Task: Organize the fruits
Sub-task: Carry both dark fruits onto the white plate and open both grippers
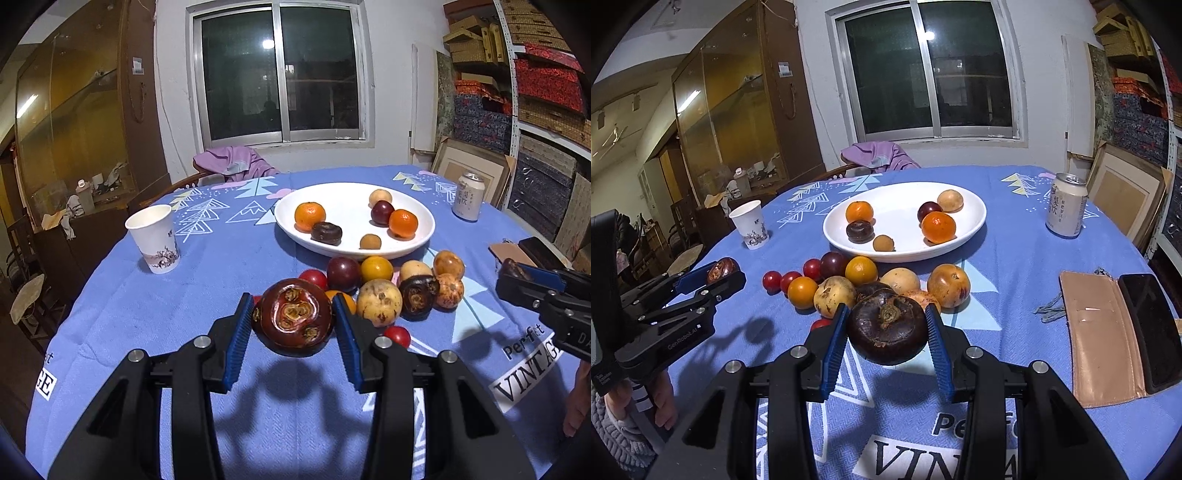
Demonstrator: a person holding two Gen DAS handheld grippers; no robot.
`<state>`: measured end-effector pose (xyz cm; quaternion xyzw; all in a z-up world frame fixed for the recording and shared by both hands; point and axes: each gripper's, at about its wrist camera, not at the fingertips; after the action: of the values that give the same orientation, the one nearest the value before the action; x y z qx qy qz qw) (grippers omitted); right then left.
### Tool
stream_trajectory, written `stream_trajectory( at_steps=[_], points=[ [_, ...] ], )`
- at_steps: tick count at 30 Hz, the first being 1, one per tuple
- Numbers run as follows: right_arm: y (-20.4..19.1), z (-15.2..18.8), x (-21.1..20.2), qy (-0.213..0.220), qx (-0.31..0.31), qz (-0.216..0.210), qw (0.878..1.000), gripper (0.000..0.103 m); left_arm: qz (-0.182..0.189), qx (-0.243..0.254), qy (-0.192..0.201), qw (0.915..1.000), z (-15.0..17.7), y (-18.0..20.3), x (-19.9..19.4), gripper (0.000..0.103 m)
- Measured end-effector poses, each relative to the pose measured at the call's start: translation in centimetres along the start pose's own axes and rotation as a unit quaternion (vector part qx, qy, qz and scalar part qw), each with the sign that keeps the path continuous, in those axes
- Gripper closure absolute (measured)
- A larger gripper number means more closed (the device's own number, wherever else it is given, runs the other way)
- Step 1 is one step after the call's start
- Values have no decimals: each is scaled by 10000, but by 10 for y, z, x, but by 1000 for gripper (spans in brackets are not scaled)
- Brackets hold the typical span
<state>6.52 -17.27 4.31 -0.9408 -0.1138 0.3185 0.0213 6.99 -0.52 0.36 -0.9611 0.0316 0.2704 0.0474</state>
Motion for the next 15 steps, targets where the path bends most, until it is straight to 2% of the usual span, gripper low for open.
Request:
stream_trajectory(
  at_steps=[4,10,15],
  points=[
    [10,-21,0,11,130,-35,9999,60,3,-39,-20,10000,-20,-4,10,60],
    [19,-81,7,286,97,109,9995,60,-39,111,153,9998,-72,3,33,60],
    [26,-119,43,282,196,117,9993,60,132,12,193,9997,-106,13,61,60]
  ],
)
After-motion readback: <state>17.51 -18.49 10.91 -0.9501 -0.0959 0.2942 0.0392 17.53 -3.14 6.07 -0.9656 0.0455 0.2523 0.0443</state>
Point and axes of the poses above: each gripper's, at about its wrist camera, not at the fingertips, and x roughly the way its jaws point, y to its right, z to its underside
